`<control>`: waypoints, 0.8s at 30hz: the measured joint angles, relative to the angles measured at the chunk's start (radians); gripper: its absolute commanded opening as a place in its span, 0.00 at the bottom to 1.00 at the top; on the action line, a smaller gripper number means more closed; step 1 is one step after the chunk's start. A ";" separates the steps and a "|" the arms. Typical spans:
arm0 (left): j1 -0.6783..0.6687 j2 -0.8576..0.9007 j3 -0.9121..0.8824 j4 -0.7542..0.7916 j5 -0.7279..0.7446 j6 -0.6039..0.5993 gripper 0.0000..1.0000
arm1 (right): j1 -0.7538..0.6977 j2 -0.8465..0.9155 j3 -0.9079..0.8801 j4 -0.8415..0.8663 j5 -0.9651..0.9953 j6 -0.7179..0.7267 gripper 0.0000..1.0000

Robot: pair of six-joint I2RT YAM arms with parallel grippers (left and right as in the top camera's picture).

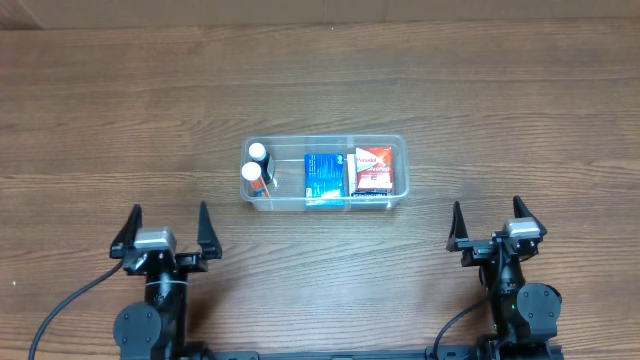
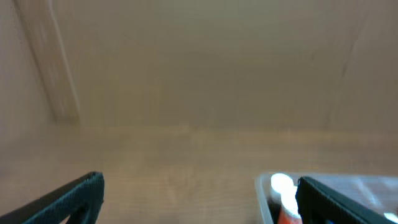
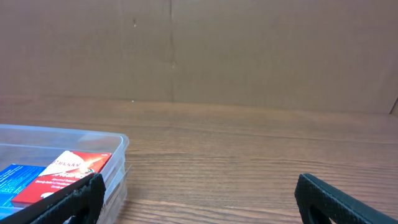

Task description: Pack container

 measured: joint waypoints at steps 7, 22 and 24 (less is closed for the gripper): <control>0.006 -0.028 -0.156 0.240 0.043 0.062 1.00 | 0.000 0.000 0.000 0.001 0.000 0.000 1.00; 0.006 -0.032 -0.170 -0.008 0.031 0.022 1.00 | 0.000 0.000 0.000 0.000 0.000 0.000 1.00; 0.006 -0.032 -0.170 -0.008 0.032 0.013 1.00 | 0.000 0.000 0.000 0.000 0.000 0.000 1.00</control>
